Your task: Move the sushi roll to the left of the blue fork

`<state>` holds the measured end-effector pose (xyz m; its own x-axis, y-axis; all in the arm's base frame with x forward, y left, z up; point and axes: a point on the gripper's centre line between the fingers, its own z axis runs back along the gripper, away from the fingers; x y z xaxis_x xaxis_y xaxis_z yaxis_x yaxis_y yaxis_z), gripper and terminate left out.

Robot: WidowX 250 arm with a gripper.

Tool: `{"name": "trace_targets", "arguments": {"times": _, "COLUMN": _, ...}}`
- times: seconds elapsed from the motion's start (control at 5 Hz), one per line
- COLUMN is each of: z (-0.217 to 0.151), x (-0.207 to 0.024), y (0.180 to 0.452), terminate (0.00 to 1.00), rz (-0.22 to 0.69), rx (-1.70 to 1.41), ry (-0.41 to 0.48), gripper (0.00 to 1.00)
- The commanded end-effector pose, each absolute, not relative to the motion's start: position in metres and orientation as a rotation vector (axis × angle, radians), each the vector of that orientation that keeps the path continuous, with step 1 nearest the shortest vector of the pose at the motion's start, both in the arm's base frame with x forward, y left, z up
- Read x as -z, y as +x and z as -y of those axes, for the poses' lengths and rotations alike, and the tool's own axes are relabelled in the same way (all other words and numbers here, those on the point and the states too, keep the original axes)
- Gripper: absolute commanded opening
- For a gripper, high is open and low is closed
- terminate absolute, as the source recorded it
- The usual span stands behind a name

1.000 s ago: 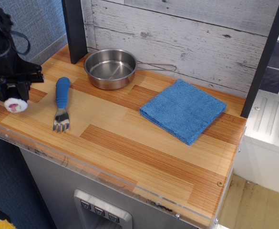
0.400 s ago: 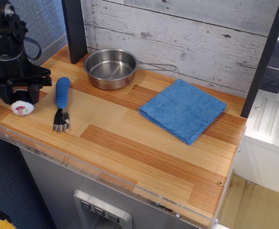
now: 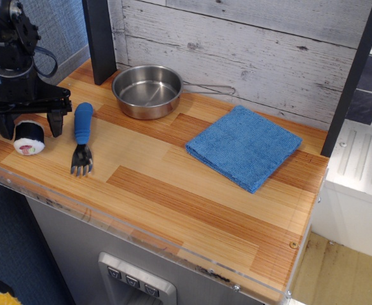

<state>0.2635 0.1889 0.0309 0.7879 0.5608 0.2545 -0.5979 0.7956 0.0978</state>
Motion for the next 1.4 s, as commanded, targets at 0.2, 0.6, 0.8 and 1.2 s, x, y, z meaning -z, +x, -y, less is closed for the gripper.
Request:
{"name": "trace_targets", "arguments": {"times": 0.2, "z": -0.168, "x": -0.121, "y": 0.284, "terminate": 0.00, "rz": 0.378, "rx": -0.608, "ry": 0.155, "gripper": 1.00}}
{"name": "trace_targets", "arguments": {"times": 0.6, "z": -0.150, "x": -0.143, "y": 0.298, "terminate": 0.00, "rz": 0.418, "rx": -0.569, "ry": 0.059, "gripper": 1.00}}
{"name": "trace_targets", "arguments": {"times": 0.8, "z": -0.150, "x": -0.143, "y": 0.298, "terminate": 0.00, "rz": 0.418, "rx": -0.569, "ry": 0.059, "gripper": 1.00}}
{"name": "trace_targets", "arguments": {"times": 1.2, "z": -0.150, "x": -0.143, "y": 0.298, "terminate": 1.00, "rz": 0.418, "rx": -0.569, "ry": 0.059, "gripper": 1.00}}
